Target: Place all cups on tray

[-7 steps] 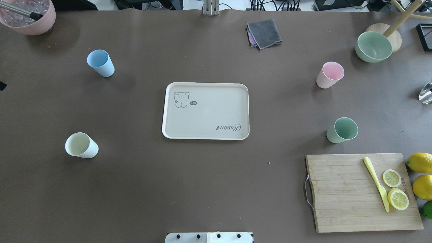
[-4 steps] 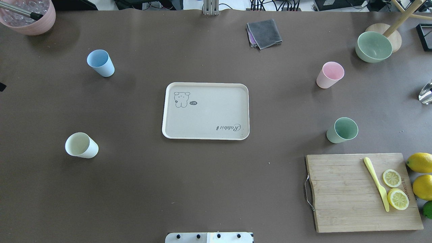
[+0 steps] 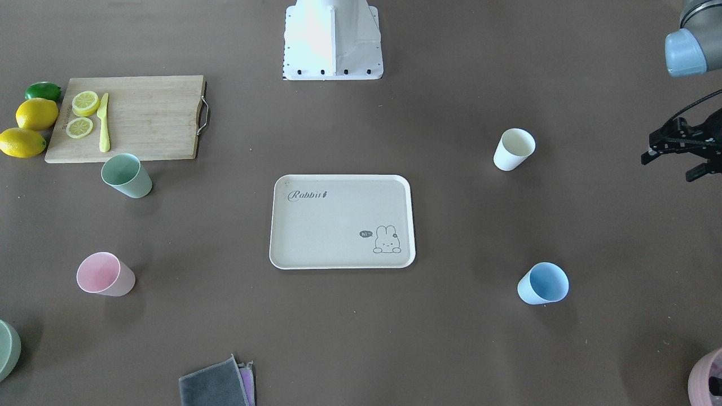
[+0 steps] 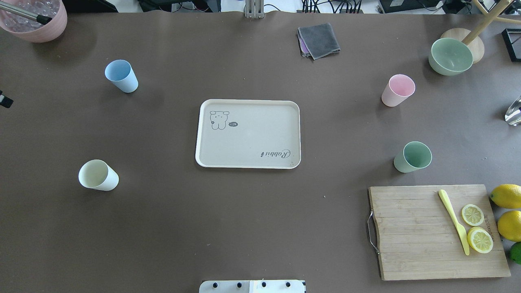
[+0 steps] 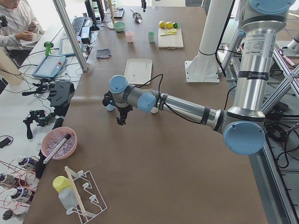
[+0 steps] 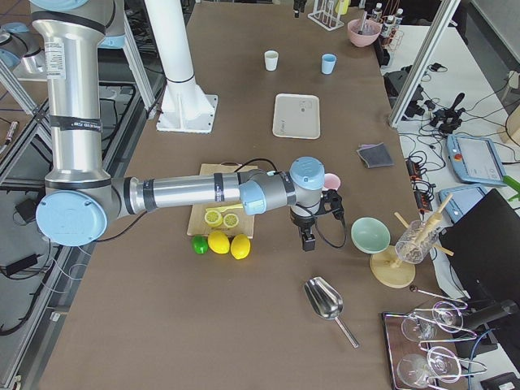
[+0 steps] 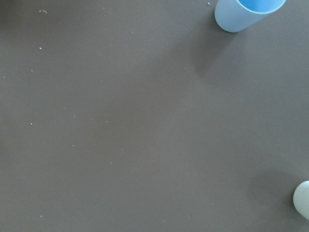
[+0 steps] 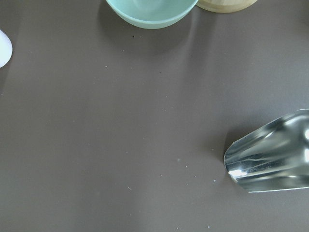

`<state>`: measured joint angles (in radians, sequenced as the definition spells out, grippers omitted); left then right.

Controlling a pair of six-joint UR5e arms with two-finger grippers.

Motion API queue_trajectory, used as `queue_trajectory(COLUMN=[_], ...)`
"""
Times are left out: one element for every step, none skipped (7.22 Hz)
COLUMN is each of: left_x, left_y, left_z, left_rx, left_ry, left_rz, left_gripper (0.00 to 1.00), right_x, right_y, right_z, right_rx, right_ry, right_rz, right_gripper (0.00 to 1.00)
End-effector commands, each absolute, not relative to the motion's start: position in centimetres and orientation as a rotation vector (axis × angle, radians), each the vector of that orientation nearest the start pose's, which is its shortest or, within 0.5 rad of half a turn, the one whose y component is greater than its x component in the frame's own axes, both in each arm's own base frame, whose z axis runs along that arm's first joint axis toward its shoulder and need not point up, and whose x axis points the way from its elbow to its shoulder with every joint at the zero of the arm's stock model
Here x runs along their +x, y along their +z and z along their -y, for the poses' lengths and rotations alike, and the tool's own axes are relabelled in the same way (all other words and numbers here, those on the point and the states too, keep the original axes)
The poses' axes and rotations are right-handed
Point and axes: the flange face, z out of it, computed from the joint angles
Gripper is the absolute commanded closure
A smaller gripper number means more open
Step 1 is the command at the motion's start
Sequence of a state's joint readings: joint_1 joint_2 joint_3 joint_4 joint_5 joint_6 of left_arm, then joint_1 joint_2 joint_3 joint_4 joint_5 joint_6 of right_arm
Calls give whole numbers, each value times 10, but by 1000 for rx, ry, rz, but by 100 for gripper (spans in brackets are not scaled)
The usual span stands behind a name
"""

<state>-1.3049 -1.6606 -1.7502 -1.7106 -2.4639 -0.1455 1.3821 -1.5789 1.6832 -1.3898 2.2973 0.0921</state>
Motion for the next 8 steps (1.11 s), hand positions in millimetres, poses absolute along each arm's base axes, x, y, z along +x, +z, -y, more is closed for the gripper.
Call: queue_trajectory(left_x=[85, 85, 85, 86, 86, 85, 85, 85], left_y=[505, 506, 502, 503, 504, 501, 505, 504], left_z=[522, 523, 522, 521, 522, 522, 522, 521], left_rx=[216, 212, 216, 194, 195, 202, 195, 198], left_ry=[290, 289, 285, 267, 266, 265, 262, 263], left_rz=[-956, -957, -958, -973, -974, -973, -971, -972], left_gripper=[2, 2, 2, 2, 2, 2, 2, 2], right_x=[-28, -28, -28, -28, -29, -28, -28, -28], right_y=[595, 599, 598, 599, 598, 595, 598, 597], right_z=[506, 506, 507, 507, 507, 505, 503, 502], right_rx=[160, 153, 157, 153, 158, 189, 218, 219], right_ry=[-191, -189, -192, -189, -195, -207, -217, -218], right_rz=[752, 751, 751, 752, 752, 757, 760, 763], right_gripper=[0, 0, 0, 0, 0, 0, 0, 0])
